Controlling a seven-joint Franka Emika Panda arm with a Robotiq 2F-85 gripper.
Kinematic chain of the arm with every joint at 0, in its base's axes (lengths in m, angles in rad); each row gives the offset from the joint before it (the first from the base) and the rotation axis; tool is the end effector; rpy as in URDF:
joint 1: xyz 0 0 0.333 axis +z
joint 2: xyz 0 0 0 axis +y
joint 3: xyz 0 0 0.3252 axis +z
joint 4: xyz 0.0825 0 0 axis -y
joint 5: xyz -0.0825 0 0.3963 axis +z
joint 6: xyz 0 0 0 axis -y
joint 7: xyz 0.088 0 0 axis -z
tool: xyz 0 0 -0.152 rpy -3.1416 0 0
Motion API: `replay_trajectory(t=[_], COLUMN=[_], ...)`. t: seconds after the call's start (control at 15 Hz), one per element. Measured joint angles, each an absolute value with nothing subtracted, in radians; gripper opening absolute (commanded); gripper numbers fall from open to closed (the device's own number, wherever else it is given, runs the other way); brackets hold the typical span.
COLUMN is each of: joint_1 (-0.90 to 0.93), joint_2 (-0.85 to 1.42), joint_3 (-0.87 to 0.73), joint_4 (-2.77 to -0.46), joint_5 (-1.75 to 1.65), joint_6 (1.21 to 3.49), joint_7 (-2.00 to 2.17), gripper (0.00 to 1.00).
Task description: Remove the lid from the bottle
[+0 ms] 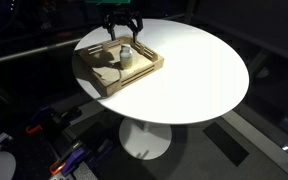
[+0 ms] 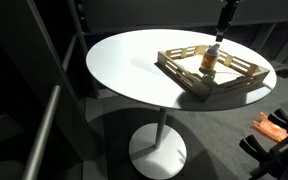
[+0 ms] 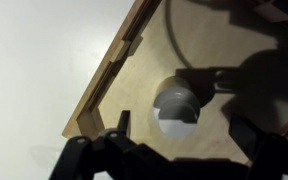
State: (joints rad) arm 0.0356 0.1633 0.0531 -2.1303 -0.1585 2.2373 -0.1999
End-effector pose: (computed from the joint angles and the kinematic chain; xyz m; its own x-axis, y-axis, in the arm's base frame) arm 0.5646 0.0399 0.2841 0.9234 0.3750 -0.0816 0.3818 -0.9193 0.0956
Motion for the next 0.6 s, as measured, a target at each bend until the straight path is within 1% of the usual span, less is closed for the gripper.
replay_trajectory(t=[0.6], joint_1=[0.032], joint_2=[0.192], joint_3=[0.047], joint_4=[-2.128], joint_5=[-0.113], joint_6=[2.305], joint_7=[-0.158], gripper=[1.0])
